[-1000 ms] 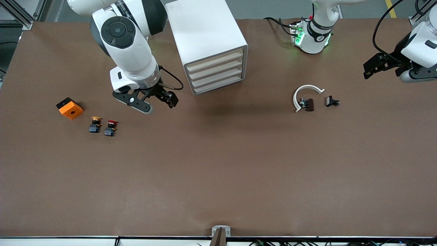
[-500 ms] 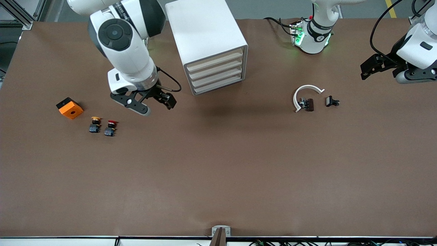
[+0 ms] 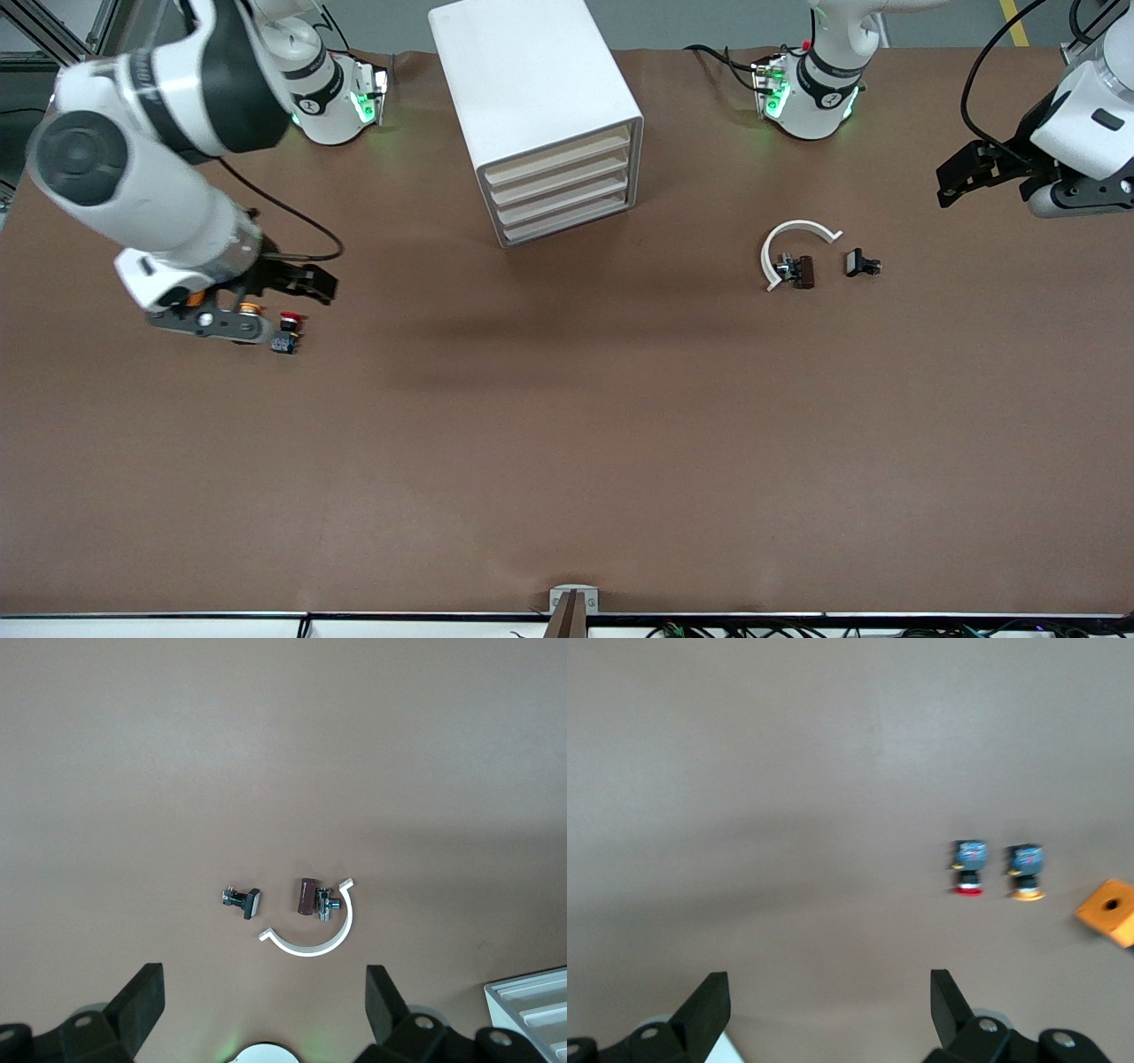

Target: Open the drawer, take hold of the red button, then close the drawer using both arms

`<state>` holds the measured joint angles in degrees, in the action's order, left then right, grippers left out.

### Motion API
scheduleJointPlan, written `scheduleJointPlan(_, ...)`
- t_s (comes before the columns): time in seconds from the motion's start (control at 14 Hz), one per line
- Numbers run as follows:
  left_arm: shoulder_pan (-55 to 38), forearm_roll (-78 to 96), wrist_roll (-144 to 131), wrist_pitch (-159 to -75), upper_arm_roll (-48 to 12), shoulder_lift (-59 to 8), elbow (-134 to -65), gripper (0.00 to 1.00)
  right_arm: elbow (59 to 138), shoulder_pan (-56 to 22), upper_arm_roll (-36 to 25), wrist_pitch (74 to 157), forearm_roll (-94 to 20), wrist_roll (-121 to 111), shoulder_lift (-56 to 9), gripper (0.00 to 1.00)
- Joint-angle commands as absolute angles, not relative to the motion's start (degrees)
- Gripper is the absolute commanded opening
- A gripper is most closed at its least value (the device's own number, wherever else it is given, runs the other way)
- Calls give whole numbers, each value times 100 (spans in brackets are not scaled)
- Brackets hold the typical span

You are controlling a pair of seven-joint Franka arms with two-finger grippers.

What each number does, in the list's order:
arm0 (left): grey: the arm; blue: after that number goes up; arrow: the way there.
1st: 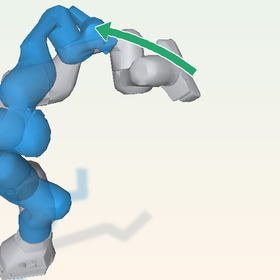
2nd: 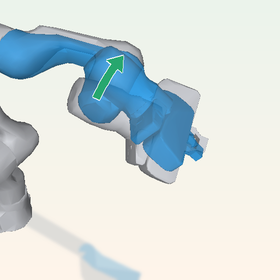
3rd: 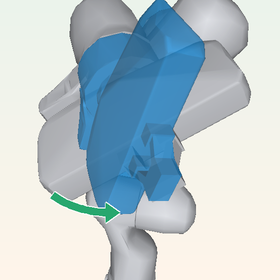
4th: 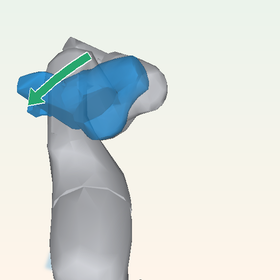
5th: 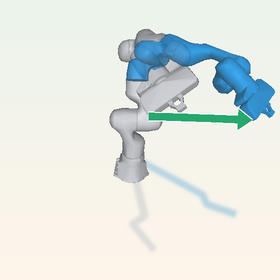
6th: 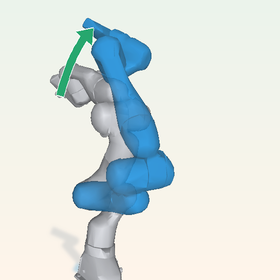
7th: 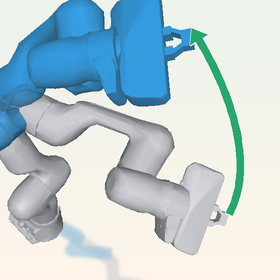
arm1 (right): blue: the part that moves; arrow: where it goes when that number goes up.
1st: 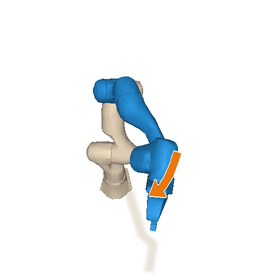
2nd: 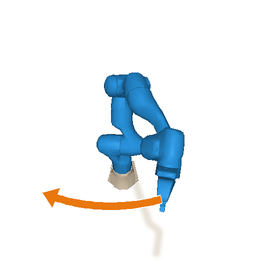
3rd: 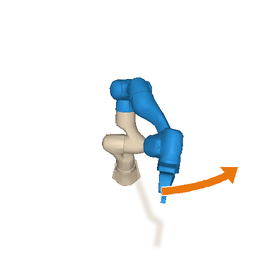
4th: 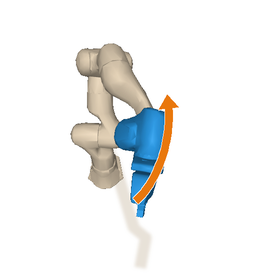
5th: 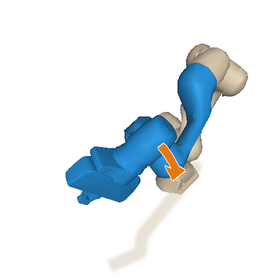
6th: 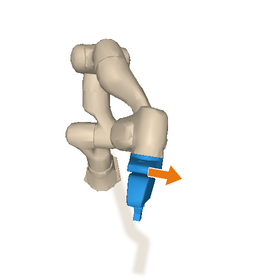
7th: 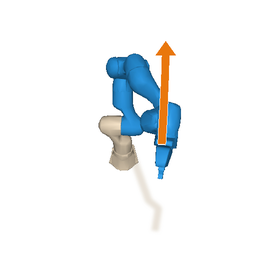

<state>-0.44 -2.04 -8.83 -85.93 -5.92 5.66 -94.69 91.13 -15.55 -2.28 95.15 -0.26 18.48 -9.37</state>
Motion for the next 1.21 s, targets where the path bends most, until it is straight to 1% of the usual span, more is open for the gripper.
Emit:
scheduleJointPlan(0.0,9,-114,-800,-8631,-580,615,-9510,100,9167,-1056,-149,9264,-105,900,-459,100)
scheduleJointPlan(0.21,0,-106,-809,-8631,-571,606,-9519,100,9202,-502,-149,9088,-97,38,-80,100)
scheduleJointPlan(0.5,-9,-106,-800,-8640,-580,598,-9510,100,9325,-185,-149,8974,-62,-79,289,100)
scheduleJointPlan(1.14,-9,-114,-800,-8640,-589,598,-9518,100,9114,-79,-149,9044,-9,-79,237,100)
